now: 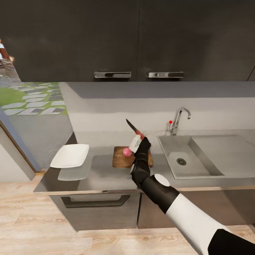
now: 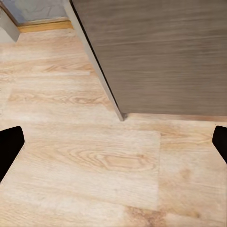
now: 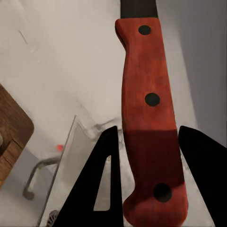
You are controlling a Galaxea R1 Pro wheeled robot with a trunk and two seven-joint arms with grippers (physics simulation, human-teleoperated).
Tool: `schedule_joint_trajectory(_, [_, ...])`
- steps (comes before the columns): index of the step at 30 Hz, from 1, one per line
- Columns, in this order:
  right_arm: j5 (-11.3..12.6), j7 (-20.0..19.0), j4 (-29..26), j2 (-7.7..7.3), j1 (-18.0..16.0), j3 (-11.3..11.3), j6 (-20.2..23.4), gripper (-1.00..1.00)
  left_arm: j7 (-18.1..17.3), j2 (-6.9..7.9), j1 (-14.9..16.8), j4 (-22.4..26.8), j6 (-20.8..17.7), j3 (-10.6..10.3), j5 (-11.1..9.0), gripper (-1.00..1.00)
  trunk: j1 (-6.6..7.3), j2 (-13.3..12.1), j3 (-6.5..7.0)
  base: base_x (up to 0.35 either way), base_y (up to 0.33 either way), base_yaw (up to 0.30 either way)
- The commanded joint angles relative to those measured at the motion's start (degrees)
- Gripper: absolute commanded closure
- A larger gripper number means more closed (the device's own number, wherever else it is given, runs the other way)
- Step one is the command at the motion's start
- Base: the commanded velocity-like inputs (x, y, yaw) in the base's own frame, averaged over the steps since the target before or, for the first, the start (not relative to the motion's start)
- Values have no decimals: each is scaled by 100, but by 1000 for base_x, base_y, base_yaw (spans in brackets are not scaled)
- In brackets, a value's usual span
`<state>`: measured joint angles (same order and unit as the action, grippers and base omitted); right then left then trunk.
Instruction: In the kitchen, take the Vidalia onion out of the sink, dice it on the chopping board with the paring knife, put the diced onion into the bowl on the countertop, then place both the paring knife and the chopping board into the sink.
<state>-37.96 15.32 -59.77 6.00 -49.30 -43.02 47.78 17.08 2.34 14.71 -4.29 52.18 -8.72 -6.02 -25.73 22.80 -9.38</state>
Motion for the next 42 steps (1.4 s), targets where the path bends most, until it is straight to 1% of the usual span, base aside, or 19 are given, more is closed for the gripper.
schedule_joint_trajectory(1, [6, 47, 35, 16, -10, -242, 37, 100, -6, 1, 8, -19, 29, -50, -57, -100, -5, 12, -12, 143, 129, 0])
schedule_joint_trajectory(2, [5, 56, 48, 22, -10, -390, 36, 100, -5, 2, 7, -19, 29, -50, -57, -100, -5, 12, -12, 129, 121, 0])
schedule_joint_trajectory(3, [0, 75, 57, 27, -4, -587, 35, 100, -3, 3, 6, -19, 29, -50, -57, -100, -5, 12, -12, 116, 112, 0])
schedule_joint_trajectory(4, [-6, 114, 59, 24, 2, -699, 33, 100, -3, 5, 6, -19, 29, -47, -57, -100, -5, 12, -12, 110, 106, 0])
schedule_joint_trajectory(5, [-11, 205, 59, 11, 14, -808, 27, 100, -3, 7, 6, -19, 29, -45, -57, -100, -5, 12, -12, 105, 84, 0])
schedule_joint_trajectory(7, [-7, 541, 62, -32, 44, -1037, -89, 100, 0, 20, 6, -19, 29, -45, -57, -100, -5, 12, -12, 99, 44, 0])
schedule_joint_trajectory(8, [3, 711, 65, -82, 58, -1117, -240, 100, -1, 26, 6, -19, 29, -46, -57, -100, -5, 12, -12, 84, 22, 0])
schedule_joint_trajectory(9, [20, 854, 68, -208, 72, -1188, -533, 100, -2, 32, 6, -19, 29, -46, -57, -100, -5, 12, -12, 46, 11, 0])
schedule_joint_trajectory(10, [43, 882, 59, -285, 77, -1214, -683, 100, -3, 35, 6, -19, 28, -46, -57, -100, -5, 12, -12, 30, 7, 0])
schedule_joint_trajectory(12, [146, 718, 45, -375, 83, -1235, -843, 100, -2, 37, 6, -19, 24, -46, -57, -100, -5, 12, -12, 16, 4, 0])
schedule_joint_trajectory(13, [168, 639, 43, -387, 84, -1237, -865, 100, -2, 37, 6, -19, 23, -45, -57, -100, -5, 12, -12, 10, 2, 0])
schedule_joint_trajectory(15, [207, 278, 39, -410, 86, -1232, -918, 100, -2, 38, 6, -19, 22, -43, -57, -100, -5, 12, -12, 5, 1, 0])
schedule_joint_trajectory(17, [219, 23, 39, -410, 86, -1224, -939, 100, -3, 39, 6, -19, 21, -43, -57, -100, -5, 12, -12, 2, 1, 0])
schedule_joint_trajectory(27, [229, -624, 43, -389, 87, -1210, -898, 100, -3, 39, 6, -19, 21, -42, -57, -100, -5, 12, -12, 0, 0, 0])
schedule_joint_trajectory(32, [216, -672, 39, -422, 87, -1193, -872, 100, -3, 39, 6, -19, 21, -45, -57, -100, -5, 12, -12, 0, 0, 0])
schedule_joint_trajectory(34, [213, -676, 35, -466, 87, -1176, -869, 100, -3, 39, 7, -19, 21, -43, -57, -100, -5, 12, -12, 0, 0, 0])
schedule_joint_trajectory(36, [205, -685, 17, -554, 87, -1053, -867, 100, -3, 39, 7, -19, 21, -44, -57, -100, -5, 12, -12, 0, 0, 0])
schedule_joint_trajectory(37, [203, -686, 11, -567, 87, -1011, -867, 100, -3, 39, 6, -19, 21, -44, -57, -100, -5, 12, -12, 0, 0, 0])
schedule_joint_trajectory(42, [207, -752, 2, -612, 87, -945, -861, 100, -3, 39, 6, -19, 21, -48, -57, -100, -5, 12, -12, 0, 0, 0])
